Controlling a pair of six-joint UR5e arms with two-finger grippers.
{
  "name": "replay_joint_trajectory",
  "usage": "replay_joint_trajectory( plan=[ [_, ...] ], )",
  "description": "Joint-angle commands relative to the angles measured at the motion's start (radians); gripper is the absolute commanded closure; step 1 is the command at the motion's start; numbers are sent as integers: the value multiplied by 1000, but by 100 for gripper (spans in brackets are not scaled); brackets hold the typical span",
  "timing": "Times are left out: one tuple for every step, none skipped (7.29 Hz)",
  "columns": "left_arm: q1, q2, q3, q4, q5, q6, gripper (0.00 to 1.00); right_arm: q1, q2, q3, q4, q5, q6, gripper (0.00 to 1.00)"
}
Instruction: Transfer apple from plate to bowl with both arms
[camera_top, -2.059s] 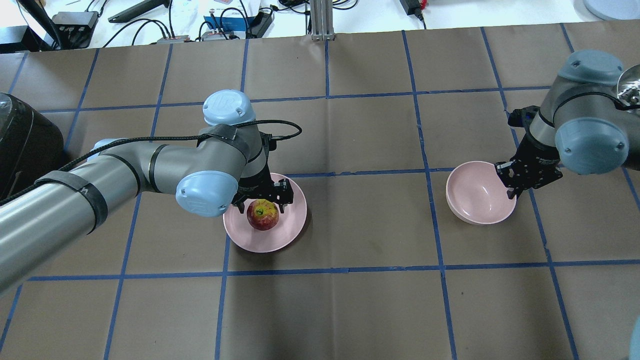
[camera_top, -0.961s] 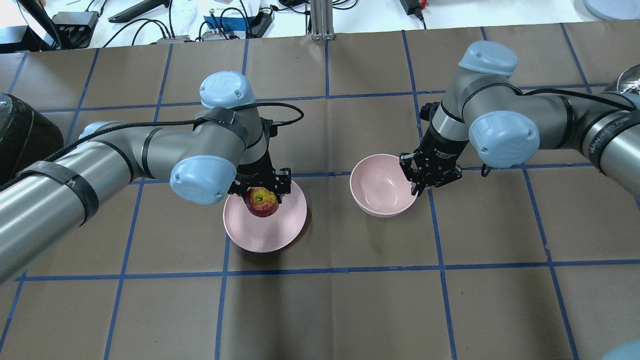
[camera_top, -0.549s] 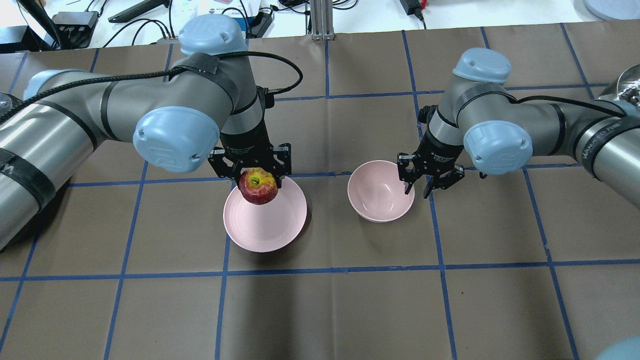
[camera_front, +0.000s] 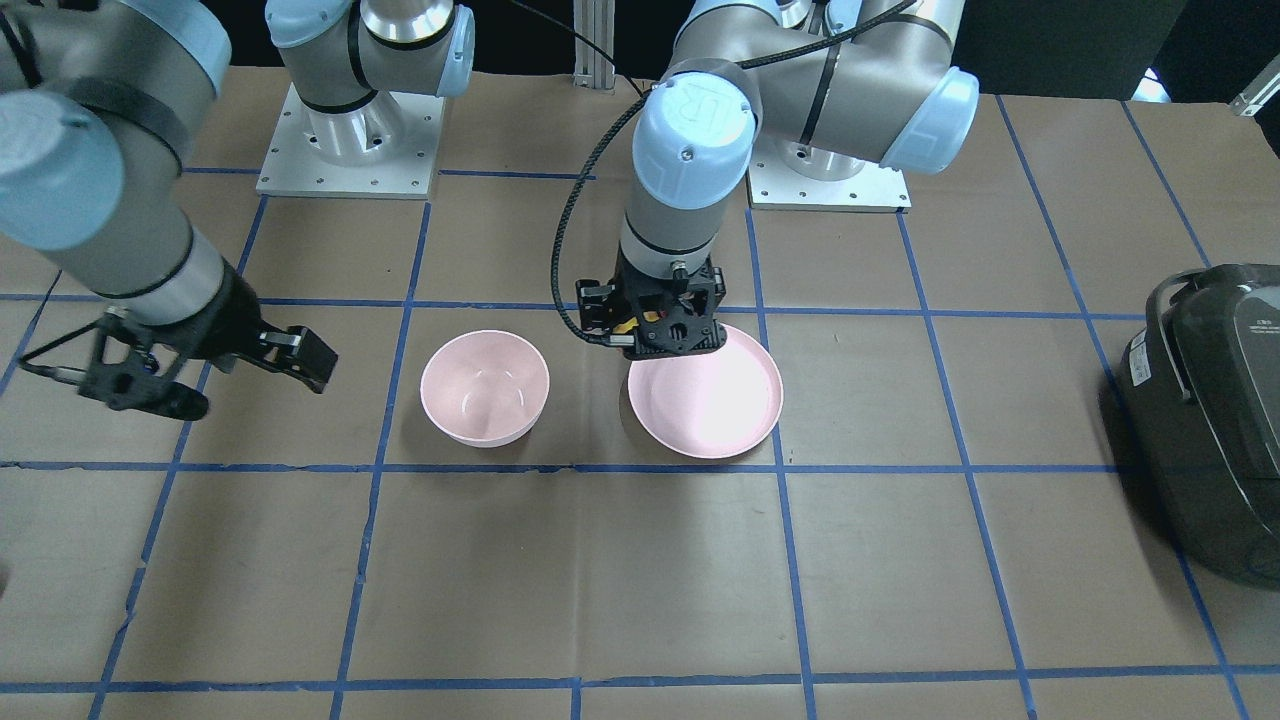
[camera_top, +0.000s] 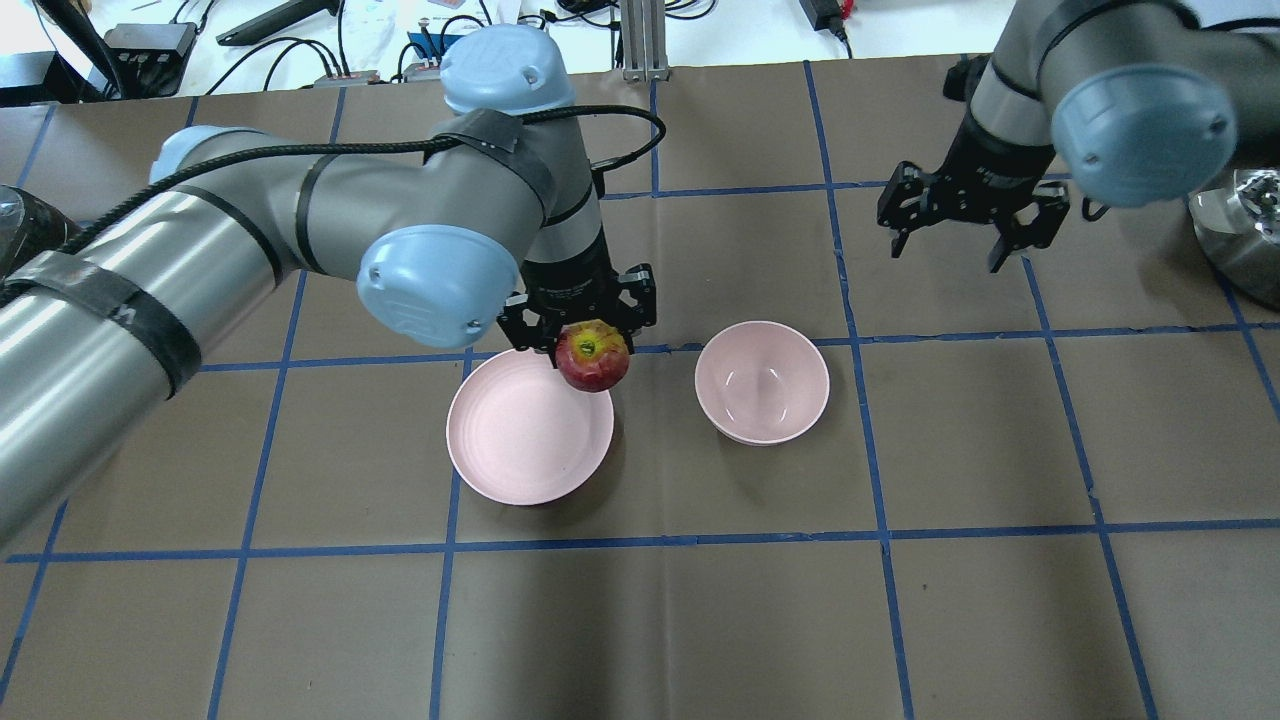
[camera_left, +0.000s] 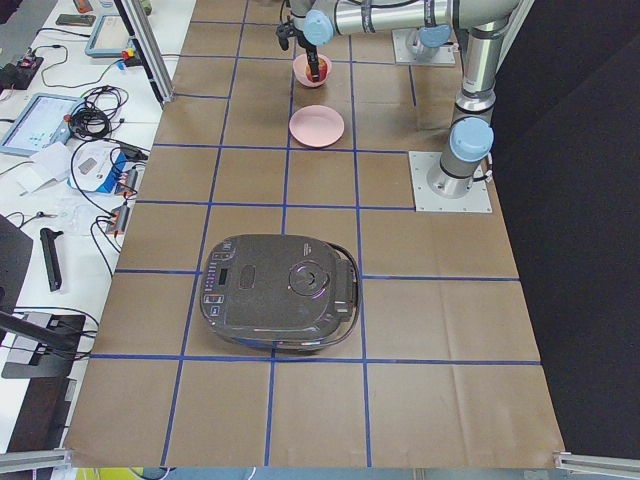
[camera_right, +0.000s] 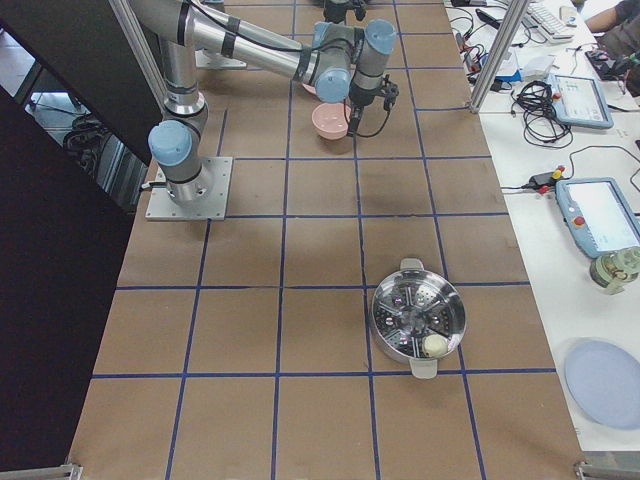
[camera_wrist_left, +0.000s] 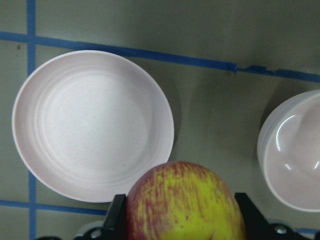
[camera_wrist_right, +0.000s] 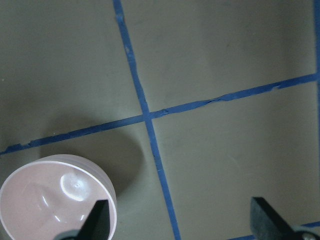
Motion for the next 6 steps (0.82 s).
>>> replay_joint_trajectory(
  plan=[
    [-114,-164,91,150,-11,-235,49,-33,-57,-130,66,-31,-28,0],
    [-120,-230,168,150,-17,-303,49,-29,-71,-135,65,-19,-27,0],
    [-145,-302,221,174,-52,-431,49,-26,-80,-133,65,-19,-24,0],
    [-194,-326,227,175,-57,-461,48,-26,-81,-135,65,-21,-22,0],
    [-205,-308,220,125,-82,-466,48,-24,-81,-135,68,-30,-21,0],
    [-205,-305,216,89,-83,-454,47,-26,-81,-133,69,-33,-21,0]
  ],
)
